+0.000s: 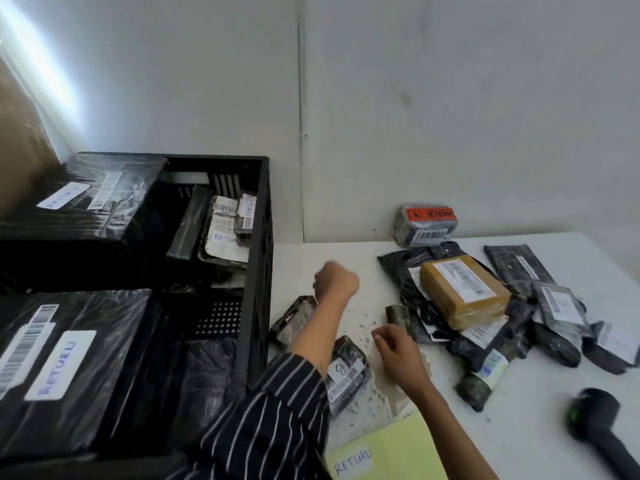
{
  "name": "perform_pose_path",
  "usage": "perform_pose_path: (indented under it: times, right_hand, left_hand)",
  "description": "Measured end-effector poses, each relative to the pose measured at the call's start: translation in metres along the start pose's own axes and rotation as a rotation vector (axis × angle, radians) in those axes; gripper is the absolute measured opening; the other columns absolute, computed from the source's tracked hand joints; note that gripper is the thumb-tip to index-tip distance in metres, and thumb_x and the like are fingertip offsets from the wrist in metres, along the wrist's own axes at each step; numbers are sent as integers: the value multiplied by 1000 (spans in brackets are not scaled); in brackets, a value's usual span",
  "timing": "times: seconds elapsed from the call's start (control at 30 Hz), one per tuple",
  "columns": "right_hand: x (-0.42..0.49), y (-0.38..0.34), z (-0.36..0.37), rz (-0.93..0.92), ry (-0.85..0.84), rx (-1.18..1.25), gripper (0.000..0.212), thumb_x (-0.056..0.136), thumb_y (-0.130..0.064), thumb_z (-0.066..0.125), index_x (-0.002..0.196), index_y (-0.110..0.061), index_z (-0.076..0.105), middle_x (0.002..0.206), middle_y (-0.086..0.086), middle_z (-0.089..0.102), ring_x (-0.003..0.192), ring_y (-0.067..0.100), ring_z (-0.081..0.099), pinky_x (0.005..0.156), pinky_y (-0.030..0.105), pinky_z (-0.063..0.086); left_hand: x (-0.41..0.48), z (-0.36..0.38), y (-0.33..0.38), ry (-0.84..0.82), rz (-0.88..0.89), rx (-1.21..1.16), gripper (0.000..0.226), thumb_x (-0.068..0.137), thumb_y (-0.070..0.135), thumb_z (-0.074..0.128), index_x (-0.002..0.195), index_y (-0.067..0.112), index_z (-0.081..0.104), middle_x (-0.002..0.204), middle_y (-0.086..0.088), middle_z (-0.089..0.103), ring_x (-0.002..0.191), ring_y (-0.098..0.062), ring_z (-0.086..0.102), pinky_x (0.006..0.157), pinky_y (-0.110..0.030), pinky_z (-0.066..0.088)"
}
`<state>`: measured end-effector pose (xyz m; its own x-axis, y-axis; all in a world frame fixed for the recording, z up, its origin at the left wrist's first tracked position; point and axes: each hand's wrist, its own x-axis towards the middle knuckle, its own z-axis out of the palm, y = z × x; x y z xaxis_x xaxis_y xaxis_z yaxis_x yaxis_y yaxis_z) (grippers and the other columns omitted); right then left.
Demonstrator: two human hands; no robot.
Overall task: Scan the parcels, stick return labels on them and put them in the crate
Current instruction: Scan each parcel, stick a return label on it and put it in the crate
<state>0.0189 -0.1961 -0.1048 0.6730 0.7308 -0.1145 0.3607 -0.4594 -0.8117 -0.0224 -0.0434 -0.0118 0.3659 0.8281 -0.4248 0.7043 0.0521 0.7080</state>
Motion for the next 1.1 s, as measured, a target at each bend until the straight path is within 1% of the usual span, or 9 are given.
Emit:
perform_pose_path:
  times: [0.2, 0.37, 0.43, 0.53, 0.7, 0.8, 0.9, 1.0, 1.1]
  right_hand:
    - [11, 19, 5, -12, -112, -117, 22, 96, -15, 50, 113, -3, 58, 112, 11, 60, 90, 12, 52, 65, 7, 35]
    - [20, 34, 22, 50, -261, -222, 48, 95, -35, 52, 130, -2, 49, 131, 16, 45, 116, 28, 50, 95, 35, 43]
    - [21, 42, 29, 25, -302, -289, 49, 94, -40, 51, 126, -2, 54, 130, 16, 44, 117, 31, 49, 97, 35, 42]
    - [13, 41, 33, -27, -327, -238, 33, 95, -36, 51, 101, -5, 60, 109, 13, 44, 99, 27, 50, 76, 26, 38]
    - [-13, 29, -3, 32, -279, 255, 24, 93, -21, 58, 112, -9, 48, 101, 2, 58, 88, 15, 58, 68, 20, 48]
    - [-32, 31, -46, 85, -284, 477, 26, 91, -18, 61, 113, -13, 47, 106, 5, 61, 89, 11, 62, 67, 17, 51]
    - [-55, 49, -88, 106, -255, 500, 21, 91, -22, 61, 108, -19, 50, 107, 4, 64, 94, 14, 63, 71, 23, 52]
    - [-85, 78, -126, 144, -236, 461, 16, 92, -25, 58, 107, -20, 53, 103, 3, 67, 95, 17, 63, 76, 31, 53]
    - [-115, 112, -161, 79, -172, 336, 16, 95, -25, 51, 109, -21, 58, 106, -5, 65, 96, 9, 60, 80, 28, 48]
  left_hand:
    - [-48, 50, -99, 214, -213, 189, 45, 91, 21, 53, 130, 5, 39, 139, -24, 32, 125, -39, 36, 100, -42, 36]
    - [-78, 60, -146, 241, -420, 61, 52, 94, 27, 54, 128, -2, 28, 132, -27, 29, 119, -41, 37, 91, -43, 39]
    - [-81, 64, -154, 206, -487, -48, 50, 95, 30, 52, 126, -4, 33, 132, -28, 32, 119, -40, 41, 88, -43, 42]
    - [-86, 69, -157, 164, -443, -128, 42, 97, 30, 47, 123, -4, 45, 129, -25, 43, 113, -36, 48, 81, -36, 43]
    - [-114, 72, -136, 231, -254, -332, 27, 95, 25, 54, 112, 6, 48, 104, -10, 60, 83, -20, 55, 67, -27, 40]
    - [-136, 75, -125, 259, -99, -434, 27, 89, 24, 63, 111, 20, 47, 93, 4, 60, 79, -8, 57, 63, -21, 44]
    - [-160, 89, -112, 168, -50, -505, 34, 87, 27, 66, 113, 27, 45, 94, 7, 59, 85, -7, 60, 64, -22, 47]
    - [-182, 117, -105, 47, -81, -563, 37, 86, 27, 67, 118, 21, 50, 100, -2, 64, 90, -18, 64, 67, -24, 50]
    - [-205, 151, -104, -55, -109, -619, 32, 88, 26, 64, 116, 14, 55, 100, -4, 67, 86, -16, 65, 66, -24, 51]
